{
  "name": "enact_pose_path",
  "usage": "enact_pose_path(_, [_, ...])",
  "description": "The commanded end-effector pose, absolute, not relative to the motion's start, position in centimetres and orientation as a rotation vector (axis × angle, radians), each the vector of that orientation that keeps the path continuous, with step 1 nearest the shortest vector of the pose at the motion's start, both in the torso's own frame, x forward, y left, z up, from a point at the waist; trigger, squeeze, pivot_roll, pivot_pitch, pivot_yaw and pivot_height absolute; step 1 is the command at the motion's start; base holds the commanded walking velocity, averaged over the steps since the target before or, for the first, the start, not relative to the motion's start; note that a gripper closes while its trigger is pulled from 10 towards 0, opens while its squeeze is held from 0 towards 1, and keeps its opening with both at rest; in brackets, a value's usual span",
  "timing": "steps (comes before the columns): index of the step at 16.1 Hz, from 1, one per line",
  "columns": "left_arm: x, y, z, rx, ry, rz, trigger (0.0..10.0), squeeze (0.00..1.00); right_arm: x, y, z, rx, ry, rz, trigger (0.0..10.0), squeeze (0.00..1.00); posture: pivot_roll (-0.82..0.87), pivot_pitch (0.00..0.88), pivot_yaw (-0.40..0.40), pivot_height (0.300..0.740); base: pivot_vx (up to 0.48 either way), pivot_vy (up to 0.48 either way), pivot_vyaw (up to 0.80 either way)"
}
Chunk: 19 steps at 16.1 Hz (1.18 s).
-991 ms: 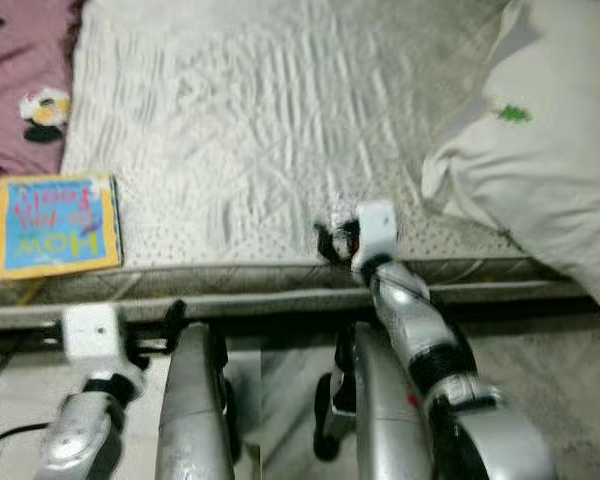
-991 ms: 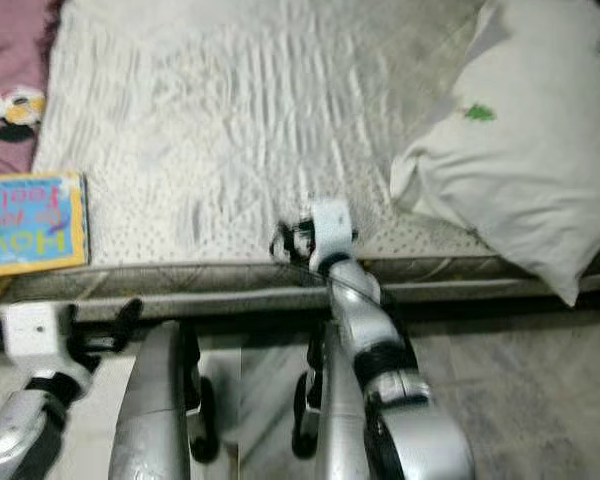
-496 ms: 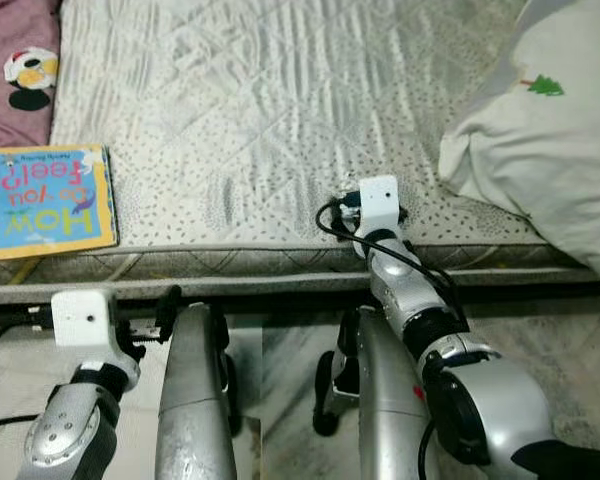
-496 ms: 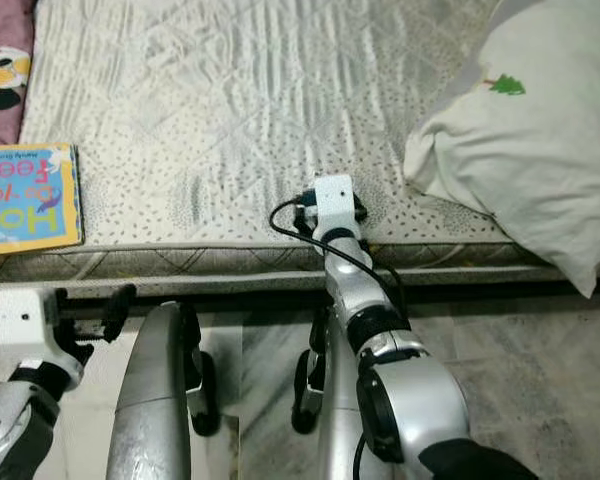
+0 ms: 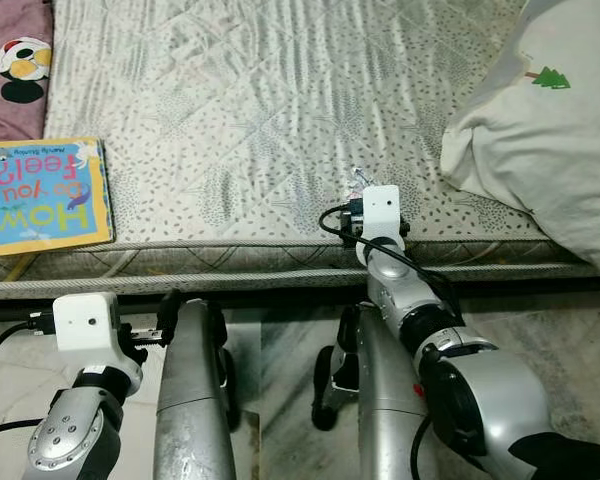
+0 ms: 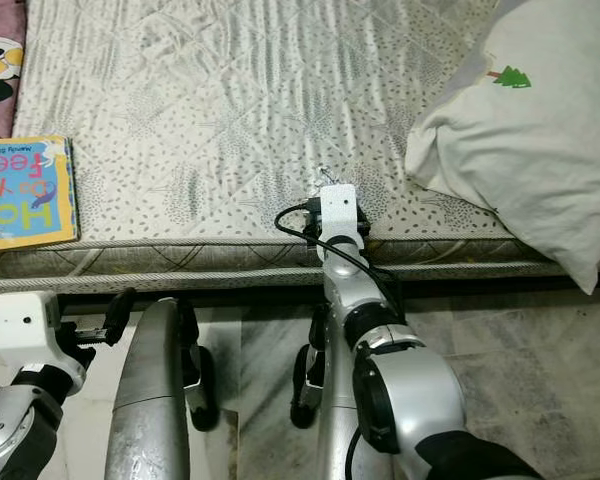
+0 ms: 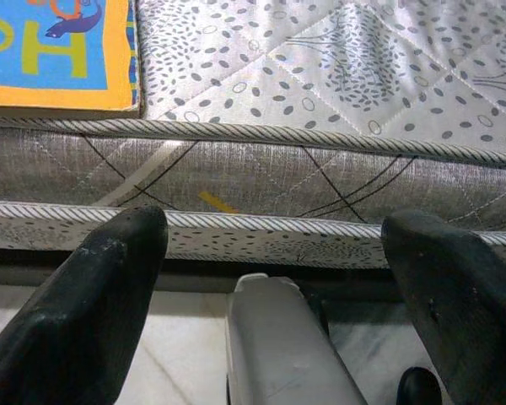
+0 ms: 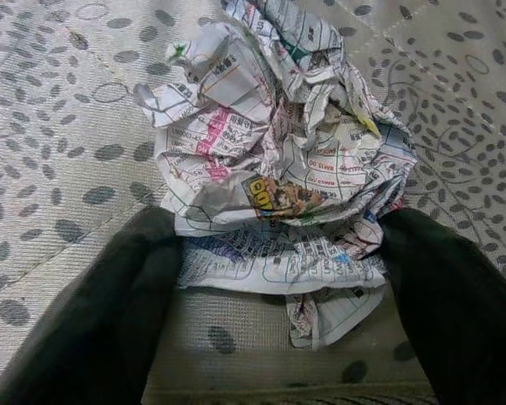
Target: Clean up the room
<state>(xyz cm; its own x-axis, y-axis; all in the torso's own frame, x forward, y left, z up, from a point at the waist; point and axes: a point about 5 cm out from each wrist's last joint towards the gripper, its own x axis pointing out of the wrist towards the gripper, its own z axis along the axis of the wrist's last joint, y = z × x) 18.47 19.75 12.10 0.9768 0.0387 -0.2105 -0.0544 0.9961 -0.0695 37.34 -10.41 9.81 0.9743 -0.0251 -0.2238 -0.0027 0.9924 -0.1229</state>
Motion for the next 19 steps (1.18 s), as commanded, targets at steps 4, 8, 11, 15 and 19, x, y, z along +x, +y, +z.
enact_pose_path(4, [18.7,20.0,11.3,-0.08,0.229,0.076,10.0,0.0,36.5,-12.2,8.0,-0.118,0.294,-0.042,0.0,0.0,0.23,0.338,-0.091,0.573,0.0,0.0,0.0])
enact_pose_path(8, [19.6,20.0,11.0,-0.077,0.219,0.072,10.0,0.0,36.4,-13.4,7.9,-0.11,0.283,-0.071,0.0,0.0,0.22,0.339,-0.087,0.573,0.0,0.0,0.0])
enact_pose_path(11, [20.4,19.9,10.9,-0.087,0.205,0.077,10.0,0.0,36.5,-13.8,8.1,-0.099,0.271,-0.072,0.0,0.0,0.2,0.32,-0.082,0.573,0.0,0.0,0.0])
enact_pose_path(15, [21.8,19.5,10.6,-0.098,0.184,0.056,10.0,0.0,37.0,-14.3,9.0,-0.069,0.221,-0.061,0.0,0.0,0.16,0.261,-0.081,0.573,0.0,0.0,0.0])
enact_pose_path(19, [24.0,19.1,10.5,-0.102,0.145,0.032,10.0,0.0,37.1,-16.0,9.6,-0.041,0.186,-0.05,0.0,0.0,0.13,0.189,-0.077,0.573,0.0,0.0,0.0])
